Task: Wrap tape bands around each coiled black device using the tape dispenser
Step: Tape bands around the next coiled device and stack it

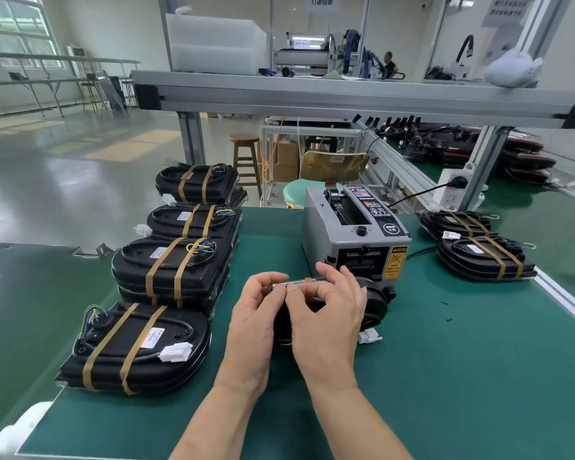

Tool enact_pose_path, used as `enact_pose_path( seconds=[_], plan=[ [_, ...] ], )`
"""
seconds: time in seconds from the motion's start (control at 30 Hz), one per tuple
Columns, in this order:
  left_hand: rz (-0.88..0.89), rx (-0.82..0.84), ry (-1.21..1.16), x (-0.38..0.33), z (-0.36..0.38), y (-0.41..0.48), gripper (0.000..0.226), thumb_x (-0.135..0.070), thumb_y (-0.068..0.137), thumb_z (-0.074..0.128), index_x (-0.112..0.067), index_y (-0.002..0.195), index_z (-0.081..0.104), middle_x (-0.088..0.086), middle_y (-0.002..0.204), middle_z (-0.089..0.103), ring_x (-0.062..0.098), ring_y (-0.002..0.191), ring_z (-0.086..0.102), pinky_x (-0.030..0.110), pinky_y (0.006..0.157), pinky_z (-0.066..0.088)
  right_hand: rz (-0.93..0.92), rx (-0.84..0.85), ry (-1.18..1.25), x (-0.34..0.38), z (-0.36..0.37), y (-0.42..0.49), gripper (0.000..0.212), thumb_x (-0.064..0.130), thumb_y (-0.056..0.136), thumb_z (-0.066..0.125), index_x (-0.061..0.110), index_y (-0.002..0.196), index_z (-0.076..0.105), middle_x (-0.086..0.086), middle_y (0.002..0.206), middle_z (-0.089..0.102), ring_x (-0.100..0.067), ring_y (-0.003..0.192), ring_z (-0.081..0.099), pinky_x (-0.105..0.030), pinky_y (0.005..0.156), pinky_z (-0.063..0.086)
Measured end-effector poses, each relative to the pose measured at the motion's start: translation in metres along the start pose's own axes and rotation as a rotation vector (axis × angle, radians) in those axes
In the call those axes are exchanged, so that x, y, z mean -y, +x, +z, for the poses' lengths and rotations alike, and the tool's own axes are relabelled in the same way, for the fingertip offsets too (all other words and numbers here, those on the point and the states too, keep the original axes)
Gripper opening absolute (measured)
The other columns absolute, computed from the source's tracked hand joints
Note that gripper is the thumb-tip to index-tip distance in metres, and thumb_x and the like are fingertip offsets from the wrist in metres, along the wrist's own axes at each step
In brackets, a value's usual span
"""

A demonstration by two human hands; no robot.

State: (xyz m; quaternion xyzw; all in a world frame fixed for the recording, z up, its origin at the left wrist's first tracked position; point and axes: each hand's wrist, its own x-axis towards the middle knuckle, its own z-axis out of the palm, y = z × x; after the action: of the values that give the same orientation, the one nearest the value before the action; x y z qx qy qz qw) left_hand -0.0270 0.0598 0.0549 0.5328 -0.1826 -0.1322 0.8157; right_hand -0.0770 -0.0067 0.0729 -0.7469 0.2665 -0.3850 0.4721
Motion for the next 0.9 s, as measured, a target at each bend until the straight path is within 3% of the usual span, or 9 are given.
enact_pose_path(
  seconds=[0.13,0.23,0.37,0.47,0.53,0.6,0.67,0.77,0.9],
  plan=[
    [0.041,-0.047,0.072,-0.001,0.004,0.004,0.01,-0.004,0.094,0.057,-0.011,0.094,0.063,0.001,0.083,0.069,0.009,0.077,0.063,0.017,0.064,0.052,-0.017,-0.036,0.008,-0.001,-0.003,0.0,0.011,0.019,0.084,0.071,0.019,0.074,0.068,0.007,0.133,0.055,-0.004,0.139,0.026,-0.04,0.117,0.023],
    [0.075,-0.082,0.128,-0.001,0.006,0.006,0.005,-0.014,0.085,0.061,-0.015,0.089,0.063,-0.005,0.075,0.065,0.007,0.068,0.058,0.016,0.057,0.049,-0.05,-0.129,-0.003,-0.002,-0.008,0.006,0.01,0.022,0.085,0.072,0.017,0.088,0.063,0.005,0.129,0.053,-0.012,0.135,0.032,-0.043,0.113,0.029],
    [0.083,-0.085,0.135,0.002,0.006,0.008,0.012,-0.022,0.076,0.059,-0.018,0.086,0.063,-0.007,0.073,0.064,0.007,0.068,0.057,0.015,0.06,0.049,-0.132,-0.107,-0.154,-0.006,-0.01,0.015,0.033,0.034,0.08,0.077,0.014,0.101,0.062,0.001,0.122,0.057,-0.022,0.131,0.04,-0.047,0.113,0.027],
    [0.087,-0.098,0.129,0.005,0.008,0.009,0.01,-0.024,0.076,0.064,-0.018,0.084,0.063,-0.007,0.071,0.064,0.007,0.067,0.057,0.016,0.06,0.05,-0.158,-0.104,-0.214,-0.011,-0.007,0.016,0.032,0.032,0.081,0.077,0.015,0.103,0.062,0.004,0.119,0.056,-0.017,0.127,0.04,-0.046,0.115,0.024],
    [0.093,-0.107,0.161,0.007,0.008,0.01,0.009,-0.028,0.075,0.066,-0.023,0.081,0.061,-0.008,0.07,0.063,0.007,0.067,0.057,0.018,0.061,0.05,-0.19,-0.139,-0.157,-0.015,-0.007,0.014,0.023,0.028,0.084,0.073,0.016,0.101,0.063,0.008,0.114,0.055,-0.011,0.12,0.041,-0.039,0.113,0.027],
    [0.117,-0.12,0.2,0.008,0.008,0.013,0.009,-0.031,0.076,0.064,-0.025,0.081,0.061,-0.007,0.073,0.062,0.009,0.067,0.056,0.022,0.063,0.048,-0.185,-0.178,-0.047,-0.019,-0.013,0.017,0.013,0.028,0.087,0.065,0.021,0.098,0.065,0.013,0.11,0.056,-0.007,0.114,0.043,-0.025,0.102,0.034],
    [0.168,-0.115,0.256,0.009,0.006,0.015,0.007,-0.031,0.077,0.063,-0.025,0.08,0.061,-0.009,0.073,0.06,0.008,0.067,0.052,0.018,0.063,0.046,-0.087,-0.248,0.044,-0.026,-0.029,0.03,0.005,0.024,0.09,0.064,0.028,0.091,0.066,0.016,0.099,0.058,-0.006,0.101,0.049,-0.017,0.086,0.04],
    [0.201,-0.095,0.3,0.01,0.005,0.014,0.004,-0.032,0.08,0.061,-0.029,0.081,0.061,-0.014,0.073,0.058,0.006,0.069,0.05,0.014,0.065,0.043,0.244,-0.244,0.213,-0.042,-0.057,0.064,0.015,0.016,0.09,0.067,0.028,0.08,0.068,0.01,0.082,0.066,-0.011,0.08,0.059,-0.021,0.073,0.046],
    [0.195,-0.073,0.266,0.01,0.002,0.014,0.007,-0.032,0.082,0.061,-0.025,0.085,0.063,-0.01,0.077,0.058,0.01,0.074,0.049,0.027,0.074,0.042,0.482,-0.175,0.339,-0.054,-0.065,0.088,0.011,0.011,0.087,0.07,0.019,0.08,0.073,0.005,0.072,0.068,-0.013,0.073,0.061,-0.031,0.081,0.053]
  ],
)
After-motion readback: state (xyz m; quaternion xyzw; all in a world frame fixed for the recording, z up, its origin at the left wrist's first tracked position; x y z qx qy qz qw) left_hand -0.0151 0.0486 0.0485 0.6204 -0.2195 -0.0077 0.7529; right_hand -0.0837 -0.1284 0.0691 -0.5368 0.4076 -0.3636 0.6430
